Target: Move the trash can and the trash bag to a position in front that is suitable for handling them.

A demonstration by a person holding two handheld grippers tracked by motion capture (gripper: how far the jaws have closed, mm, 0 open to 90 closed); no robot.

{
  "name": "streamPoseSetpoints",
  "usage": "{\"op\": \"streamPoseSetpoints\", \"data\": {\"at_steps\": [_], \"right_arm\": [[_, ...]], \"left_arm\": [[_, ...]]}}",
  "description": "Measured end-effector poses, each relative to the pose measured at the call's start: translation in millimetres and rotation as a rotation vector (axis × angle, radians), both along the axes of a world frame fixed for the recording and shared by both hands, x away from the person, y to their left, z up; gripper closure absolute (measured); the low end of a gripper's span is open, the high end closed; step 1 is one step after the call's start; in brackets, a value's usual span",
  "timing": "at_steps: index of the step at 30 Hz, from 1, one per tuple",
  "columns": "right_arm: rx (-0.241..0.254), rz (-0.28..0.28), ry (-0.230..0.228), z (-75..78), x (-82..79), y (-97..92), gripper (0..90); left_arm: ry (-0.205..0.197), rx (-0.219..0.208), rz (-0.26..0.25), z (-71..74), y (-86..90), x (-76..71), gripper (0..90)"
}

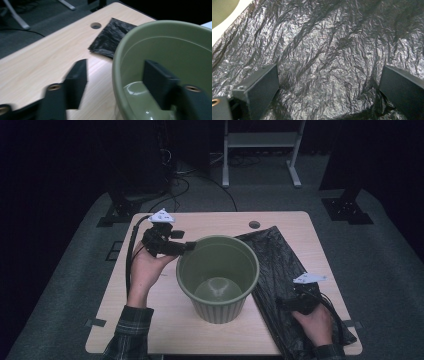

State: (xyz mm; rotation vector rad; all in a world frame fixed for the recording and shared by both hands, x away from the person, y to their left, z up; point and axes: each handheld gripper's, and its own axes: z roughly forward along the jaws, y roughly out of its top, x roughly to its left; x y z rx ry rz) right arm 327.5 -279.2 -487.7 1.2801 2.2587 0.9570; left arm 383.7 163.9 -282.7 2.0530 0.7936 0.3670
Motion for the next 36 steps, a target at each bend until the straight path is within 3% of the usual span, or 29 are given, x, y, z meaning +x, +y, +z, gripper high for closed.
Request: {"op": "streamPoseSetpoints", "data": {"at_steps": [4,11,16,25,36], "right_arm": [[0.000,0.000,0.000,0.0,0.0,0.0,1.7],[0.000,0.000,0.000,0.0,0.0,0.0,1.7],[0.000,0.000,0.000,0.0,0.0,0.0,1.7],[0.000,-0.001,0.001,0.0,-0.1,0.1,1.7],[0.000,-0.001,0.001,0.0,-0.1,0.1,1.7]], "left_arm": [[-0.035,-0.011,0.012,9.9,10.4,-15.4,17.9],[-0.052,0.011,0.005,13.9,25.6,-42.9,0.5],[-0.075,0.002,0.012,7.8,40.9,-66.2,0.0],[-0.105,0.007,0.030,-16.7,61.2,-94.4,0.0],[-0.105,-0.001,0.042,-68.8,72.3,-113.8,0.0]]}}
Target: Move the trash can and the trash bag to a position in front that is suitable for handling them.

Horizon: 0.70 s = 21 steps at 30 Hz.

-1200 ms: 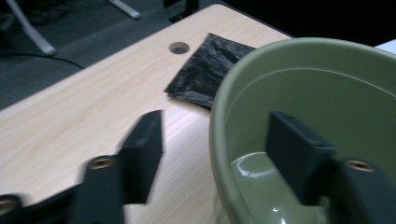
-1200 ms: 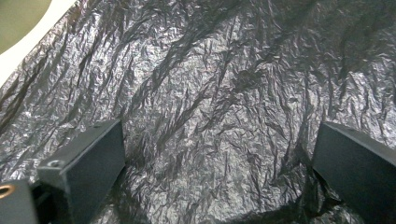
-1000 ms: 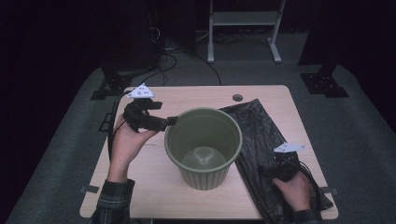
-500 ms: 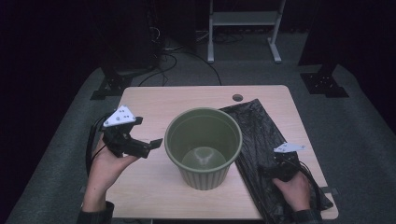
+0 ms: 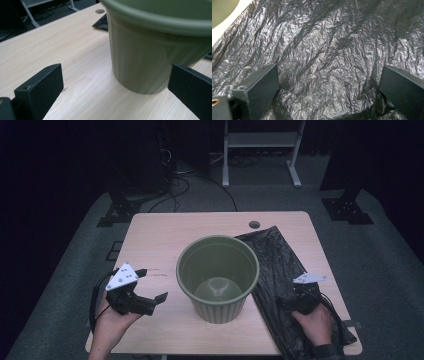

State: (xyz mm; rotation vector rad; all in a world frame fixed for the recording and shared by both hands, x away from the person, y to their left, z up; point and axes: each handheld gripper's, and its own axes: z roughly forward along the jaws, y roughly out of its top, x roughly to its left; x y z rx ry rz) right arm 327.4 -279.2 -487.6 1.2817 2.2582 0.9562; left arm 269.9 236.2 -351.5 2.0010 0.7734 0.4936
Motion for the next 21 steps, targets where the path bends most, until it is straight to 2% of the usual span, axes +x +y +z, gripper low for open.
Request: {"op": "streamPoseSetpoints", "data": {"at_steps": [6,9,14,18,20,21], "right_arm": [[0.000,0.000,0.000,0.0,0.0,0.0,1.7],[0.000,0.000,0.000,0.0,0.0,0.0,1.7],[0.001,0.000,0.001,0.1,0.0,0.0,1.7],[0.001,0.000,0.001,0.0,0.0,0.0,1.7],[0.001,0.000,0.001,0.0,0.0,0.0,1.7],[0.001,0.000,0.001,0.1,0.0,0.0,1.7]], "left_arm": [[0.018,0.024,0.000,-28.6,0.2,-2.3,0.0],[0.020,0.049,0.006,-42.9,-1.6,-1.3,0.0],[0.051,0.041,0.005,-63.2,-5.7,3.6,0.0],[0.096,0.044,-0.002,-83.5,-12.4,9.2,0.0],[0.104,0.059,-0.005,-92.6,-12.9,12.0,0.0],[0.125,0.053,-0.005,-99.0,-12.6,13.9,0.0]]}}
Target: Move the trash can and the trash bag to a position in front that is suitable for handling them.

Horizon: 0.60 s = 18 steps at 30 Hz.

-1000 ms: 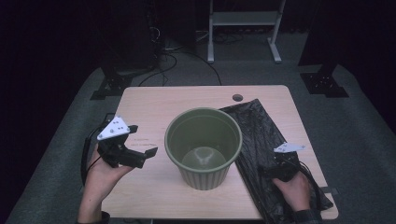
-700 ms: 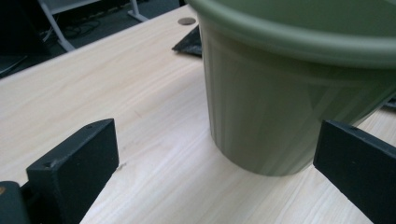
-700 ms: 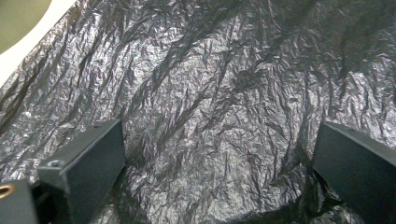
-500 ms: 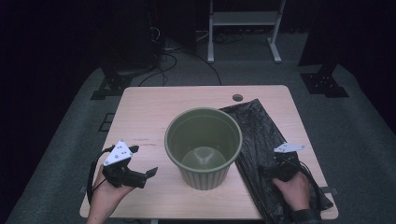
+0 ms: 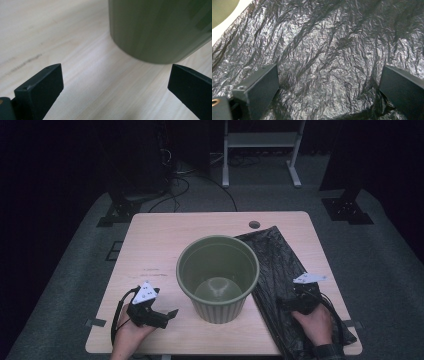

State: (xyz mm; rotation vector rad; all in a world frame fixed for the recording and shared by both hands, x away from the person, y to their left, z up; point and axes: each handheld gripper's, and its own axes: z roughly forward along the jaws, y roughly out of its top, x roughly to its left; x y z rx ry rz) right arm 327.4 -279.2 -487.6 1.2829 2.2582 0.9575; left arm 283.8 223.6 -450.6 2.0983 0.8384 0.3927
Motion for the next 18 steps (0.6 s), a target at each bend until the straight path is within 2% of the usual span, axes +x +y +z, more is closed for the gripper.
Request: {"op": "streamPoseSetpoints", "data": {"at_steps": [3,8,13,18], "right_arm": [[0.000,0.000,0.000,0.0,0.0,0.0,1.7],[0.000,0.000,0.000,0.0,0.0,0.0,1.7],[0.000,0.000,0.000,0.0,0.0,0.0,1.7],[0.000,0.000,0.000,0.0,0.0,0.0,1.7]], "left_arm": [[0.015,0.027,0.015,-12.2,0.3,2.5,0.0],[0.045,0.043,0.024,-24.7,-0.8,4.5,0.0],[0.061,0.074,0.024,-31.3,-1.8,6.6,0.0],[0.068,0.086,0.027,-32.8,-2.4,7.7,0.0]]}}
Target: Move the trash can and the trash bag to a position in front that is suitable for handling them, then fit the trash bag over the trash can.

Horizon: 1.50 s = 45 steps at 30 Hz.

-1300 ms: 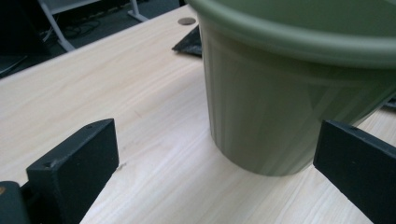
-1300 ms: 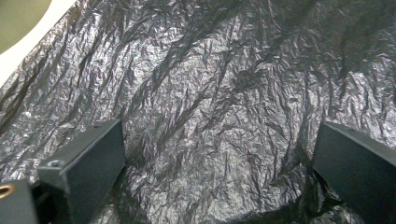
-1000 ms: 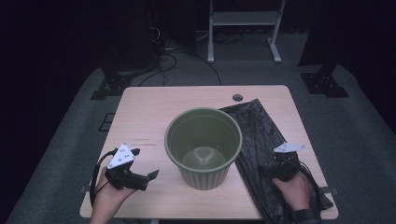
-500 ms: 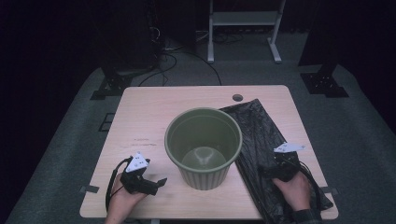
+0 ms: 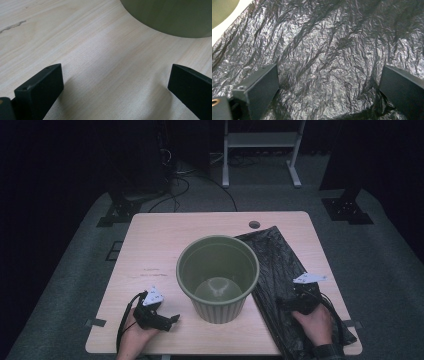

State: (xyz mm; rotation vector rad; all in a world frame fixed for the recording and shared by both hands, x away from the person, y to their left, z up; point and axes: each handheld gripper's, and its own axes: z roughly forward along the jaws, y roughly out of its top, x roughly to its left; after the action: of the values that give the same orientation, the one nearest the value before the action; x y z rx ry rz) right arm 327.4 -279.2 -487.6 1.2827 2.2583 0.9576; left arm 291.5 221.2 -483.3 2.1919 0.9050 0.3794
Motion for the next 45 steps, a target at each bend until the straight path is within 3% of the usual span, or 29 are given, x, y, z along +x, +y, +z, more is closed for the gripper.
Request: {"op": "streamPoseSetpoints", "data": {"at_steps": [3,12,16,24,27,30,32,35,39,43,45], "right_arm": [[0.000,0.000,-0.001,0.0,0.0,0.0,1.7],[0.000,0.000,-0.002,0.0,-0.1,0.0,3.9],[0.019,0.020,-0.032,1.3,-4.0,-2.5,20.3],[0.045,0.043,-0.051,4.3,-8.8,-7.2,75.1],[0.066,0.079,-0.039,4.1,-8.2,-8.1,90.0],[0.050,0.101,-0.044,4.6,-9.1,-6.1,90.0],[0.071,0.125,-0.028,4.5,-9.3,-5.7,90.0],[0.095,0.194,0.002,5.0,-13.2,-1.0,90.0],[0.083,0.263,0.019,6.7,-23.7,6.7,89.3],[0.093,0.270,0.009,13.3,-29.2,8.2,61.9],[0.087,0.244,-0.006,19.1,-31.0,7.1,50.3]], "left_arm": [[-0.005,0.018,0.003,-0.4,-0.6,0.1,0.0],[-0.005,0.017,0.004,-0.4,-0.6,0.3,0.0],[-0.005,0.017,0.004,-0.4,-0.6,0.4,0.0],[-0.005,0.017,0.004,-0.4,-0.6,0.4,0.0],[-0.005,0.017,0.007,-0.4,-0.7,1.0,0.0],[-0.005,0.017,0.008,-0.4,-0.7,1.2,0.0],[-0.005,0.017,0.008,-0.4,-0.7,1.2,0.0],[-0.005,0.017,0.008,-0.4,-0.7,1.2,0.0],[-0.005,0.017,0.008,-0.4,-0.7,1.2,0.0],[-0.004,0.015,0.011,-0.5,-0.8,1.9,0.0],[-0.004,0.015,0.012,-0.5,-0.8,2.2,0.0]]}}
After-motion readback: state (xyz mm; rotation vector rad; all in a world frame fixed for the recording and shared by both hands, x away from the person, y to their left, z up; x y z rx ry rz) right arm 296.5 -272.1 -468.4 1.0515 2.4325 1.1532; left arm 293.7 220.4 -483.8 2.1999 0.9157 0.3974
